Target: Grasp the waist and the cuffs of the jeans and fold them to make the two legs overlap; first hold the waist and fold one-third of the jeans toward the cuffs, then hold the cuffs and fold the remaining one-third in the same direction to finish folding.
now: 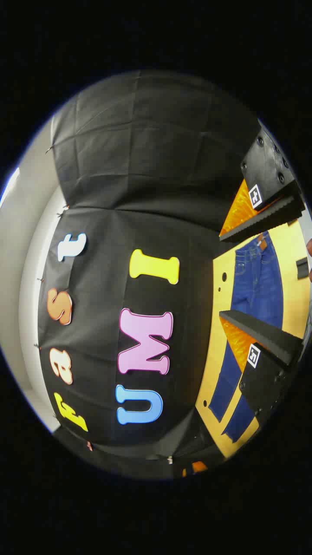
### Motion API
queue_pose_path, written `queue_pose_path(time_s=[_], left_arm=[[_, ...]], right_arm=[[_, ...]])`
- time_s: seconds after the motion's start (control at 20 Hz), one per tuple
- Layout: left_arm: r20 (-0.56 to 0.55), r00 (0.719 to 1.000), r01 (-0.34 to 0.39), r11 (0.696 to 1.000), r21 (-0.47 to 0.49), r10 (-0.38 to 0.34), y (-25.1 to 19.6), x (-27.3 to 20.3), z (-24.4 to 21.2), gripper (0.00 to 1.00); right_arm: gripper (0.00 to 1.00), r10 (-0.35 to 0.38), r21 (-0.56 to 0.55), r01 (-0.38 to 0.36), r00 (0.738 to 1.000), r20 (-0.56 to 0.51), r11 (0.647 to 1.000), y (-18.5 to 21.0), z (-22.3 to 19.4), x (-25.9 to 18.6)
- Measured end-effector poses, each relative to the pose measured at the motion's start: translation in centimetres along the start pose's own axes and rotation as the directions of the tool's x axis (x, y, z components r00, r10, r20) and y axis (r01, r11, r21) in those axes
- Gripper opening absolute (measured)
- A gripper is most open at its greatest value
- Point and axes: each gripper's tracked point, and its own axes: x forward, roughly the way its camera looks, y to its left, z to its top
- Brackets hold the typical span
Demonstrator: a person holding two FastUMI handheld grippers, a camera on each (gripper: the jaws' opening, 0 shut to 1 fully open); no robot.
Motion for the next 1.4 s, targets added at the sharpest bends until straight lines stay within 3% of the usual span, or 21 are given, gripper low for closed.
queue_pose_path(time_s=[0.05,0.4,0.9,1.1,1.25,1.3,1.4], left_arm=[[-0.003,1.000,0.006,1.000,-0.008,-0.006,-0.2,0.0,-0.2,0.97],[-0.006,1.000,0.022,1.000,0.016,-0.022,0.6,-0.4,-0.1,0.97],[-0.016,1.000,0.016,0.999,0.044,-0.015,1.9,-0.3,-0.2,0.97],[-0.045,0.997,0.072,0.987,0.145,-0.066,1.8,-0.3,-1.7,0.98],[-0.148,0.974,0.197,0.959,0.205,-0.169,2.4,0.2,-5.9,0.98],[-0.212,0.957,0.242,0.948,0.207,-0.199,3.1,0.3,-8.2,0.98],[-0.339,0.917,0.298,0.927,0.229,-0.211,5.4,0.9,-12.3,0.98]], right_arm=[[0.94,-0.008,0.007,0.008,1.000,-0.002,1.000,-0.2,-0.2,-0.1],[0.96,-0.034,-0.050,0.033,0.999,-0.006,0.998,-1.3,-0.2,0.3],[0.96,0.015,-0.093,-0.016,1.000,-0.016,0.996,0.4,-0.1,1.3],[0.94,0.049,-0.139,-0.058,0.996,-0.072,0.989,0.4,-2.2,1.9],[0.96,0.056,-0.261,-0.109,0.978,-0.202,0.959,-1.9,-7.7,4.1],[0.94,0.043,-0.292,-0.124,0.963,-0.268,0.948,-3.0,-9.9,4.9],[0.97,0.063,-0.265,-0.187,0.907,-0.416,0.946,-4.1,-14.6,5.6]])
